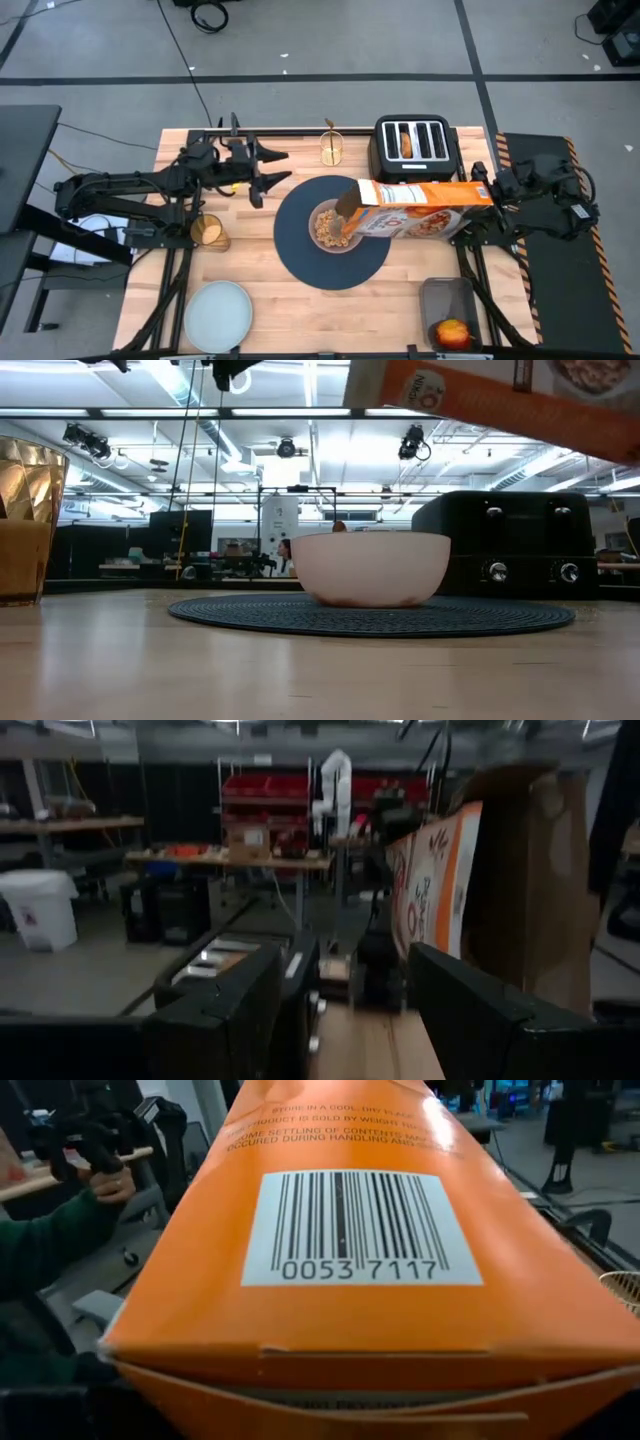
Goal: Arrange a breakfast setting
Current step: Pour the cereal from the cereal box into the pink bowl
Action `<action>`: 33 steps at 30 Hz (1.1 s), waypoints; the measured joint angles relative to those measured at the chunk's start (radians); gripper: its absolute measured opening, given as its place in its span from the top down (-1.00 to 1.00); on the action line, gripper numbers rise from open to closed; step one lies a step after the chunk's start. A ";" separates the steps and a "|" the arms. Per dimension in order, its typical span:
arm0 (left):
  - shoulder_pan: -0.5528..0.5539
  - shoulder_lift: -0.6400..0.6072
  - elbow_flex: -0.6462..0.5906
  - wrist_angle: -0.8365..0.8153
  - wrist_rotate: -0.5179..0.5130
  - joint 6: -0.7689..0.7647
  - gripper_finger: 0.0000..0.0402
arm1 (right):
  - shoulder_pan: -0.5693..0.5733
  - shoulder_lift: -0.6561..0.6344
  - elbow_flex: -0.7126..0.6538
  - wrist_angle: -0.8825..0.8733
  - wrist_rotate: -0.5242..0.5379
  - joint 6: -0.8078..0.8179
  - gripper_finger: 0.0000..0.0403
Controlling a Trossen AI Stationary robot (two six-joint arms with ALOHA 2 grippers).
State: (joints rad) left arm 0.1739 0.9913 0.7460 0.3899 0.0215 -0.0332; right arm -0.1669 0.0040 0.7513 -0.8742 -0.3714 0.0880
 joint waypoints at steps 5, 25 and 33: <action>-0.032 0.000 0.000 0.075 0.010 0.042 -0.13 | 0.000 0.000 0.000 0.098 0.031 -0.012 -0.40; 0.003 0.297 -0.001 0.302 0.010 -0.027 -0.53 | 0.000 0.004 -0.187 0.695 0.114 -0.005 -0.40; -0.005 0.533 0.004 0.738 0.046 -0.005 -0.75 | 0.000 0.035 -0.261 0.887 0.221 -0.024 -0.40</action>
State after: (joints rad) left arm 0.1691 1.5242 0.7502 1.1282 0.0671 -0.0383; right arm -0.1669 0.0392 0.4900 0.0125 -0.1507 0.0643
